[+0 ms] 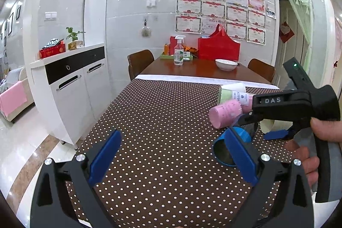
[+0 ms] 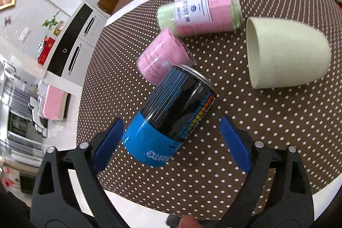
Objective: Flip cup upside down
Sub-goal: 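Reach the right tool to the lying can and grasp its middle, then lift the can with the right tool and tilt it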
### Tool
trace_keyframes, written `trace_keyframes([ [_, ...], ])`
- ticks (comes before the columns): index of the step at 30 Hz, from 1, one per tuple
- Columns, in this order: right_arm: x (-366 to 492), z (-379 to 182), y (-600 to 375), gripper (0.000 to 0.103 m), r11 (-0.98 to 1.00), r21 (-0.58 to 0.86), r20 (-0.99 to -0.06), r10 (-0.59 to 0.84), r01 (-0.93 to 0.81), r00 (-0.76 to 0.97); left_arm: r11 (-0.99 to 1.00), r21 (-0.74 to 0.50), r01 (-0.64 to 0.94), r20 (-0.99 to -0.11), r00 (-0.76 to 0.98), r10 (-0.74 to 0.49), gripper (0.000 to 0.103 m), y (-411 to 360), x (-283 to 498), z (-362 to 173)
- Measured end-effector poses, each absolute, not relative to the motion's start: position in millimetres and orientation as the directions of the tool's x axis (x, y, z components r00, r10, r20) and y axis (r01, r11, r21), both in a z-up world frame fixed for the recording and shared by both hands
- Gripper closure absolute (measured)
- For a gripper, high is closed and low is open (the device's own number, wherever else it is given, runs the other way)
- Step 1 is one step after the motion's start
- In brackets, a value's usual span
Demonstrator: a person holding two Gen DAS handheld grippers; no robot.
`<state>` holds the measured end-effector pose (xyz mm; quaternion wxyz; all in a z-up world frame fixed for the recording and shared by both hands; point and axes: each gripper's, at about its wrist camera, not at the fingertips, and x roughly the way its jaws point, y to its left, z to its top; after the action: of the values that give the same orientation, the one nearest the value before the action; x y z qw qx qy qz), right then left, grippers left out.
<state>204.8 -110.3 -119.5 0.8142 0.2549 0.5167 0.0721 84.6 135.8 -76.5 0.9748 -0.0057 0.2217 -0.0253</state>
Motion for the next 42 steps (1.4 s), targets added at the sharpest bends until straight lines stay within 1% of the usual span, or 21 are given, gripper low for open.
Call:
trace_keyframes([
  [3, 213, -124, -108, 0.02, 0.847, 0.5, -0.812, 0.388, 0.177, 0.436, 0.999, -0.022, 0.042, -0.438, 0.898, -0.047, 0.007, 137, 89, -79],
  [8, 226, -131, -106, 0.025, 0.853, 0.468, -0.844, 0.354, 0.231, 0.404, 0.999, -0.031, 0.04, -0.45, 0.892, -0.05, 0.007, 139, 94, -86],
  [14, 243, -143, -100, 0.026, 0.869, 0.431, -0.876, 0.338, 0.244, 0.344, 0.999, -0.028, 0.043, -0.467, 0.883, -0.051, 0.007, 137, 97, -93],
  [15, 246, -147, -99, 0.024, 0.867, 0.431, -0.881, 0.345, 0.249, 0.325, 0.999, -0.029, 0.044, -0.468, 0.882, -0.052, 0.007, 136, 97, -94],
  [17, 247, -145, -97, 0.033, 0.883, 0.408, -0.888, 0.326, 0.232, 0.323, 0.999, -0.028, 0.045, -0.471, 0.88, -0.053, 0.007, 135, 97, -96],
  [22, 240, -142, -107, 0.035, 0.876, 0.443, -0.87, 0.367, 0.191, 0.33, 0.999, -0.02, 0.048, -0.474, 0.879, -0.052, 0.007, 132, 92, -95],
  [29, 216, -136, -133, 0.035, 0.853, 0.505, -0.817, 0.426, 0.127, 0.388, 0.998, 0.003, 0.059, -0.472, 0.88, -0.051, 0.007, 118, 88, -89],
  [35, 185, -117, -156, 0.035, 0.849, 0.529, -0.73, 0.45, 0.008, 0.515, 0.998, 0.025, 0.064, -0.469, 0.882, -0.045, 0.007, 102, 84, -83],
  [38, 167, -106, -168, 0.035, 0.864, 0.5, -0.664, 0.427, -0.06, 0.614, 0.997, 0.034, 0.068, -0.462, 0.886, -0.045, 0.007, 94, 82, -80],
  [41, 142, -102, -171, 0.035, 0.911, 0.393, -0.579, 0.353, -0.128, 0.735, 0.997, 0.033, 0.07, -0.459, 0.887, -0.047, 0.007, 89, 80, -78],
  [42, 135, -105, -172, 0.034, 0.921, 0.365, -0.564, 0.335, -0.136, 0.755, 0.997, 0.033, 0.071, -0.46, 0.887, -0.048, 0.007, 87, 80, -78],
])
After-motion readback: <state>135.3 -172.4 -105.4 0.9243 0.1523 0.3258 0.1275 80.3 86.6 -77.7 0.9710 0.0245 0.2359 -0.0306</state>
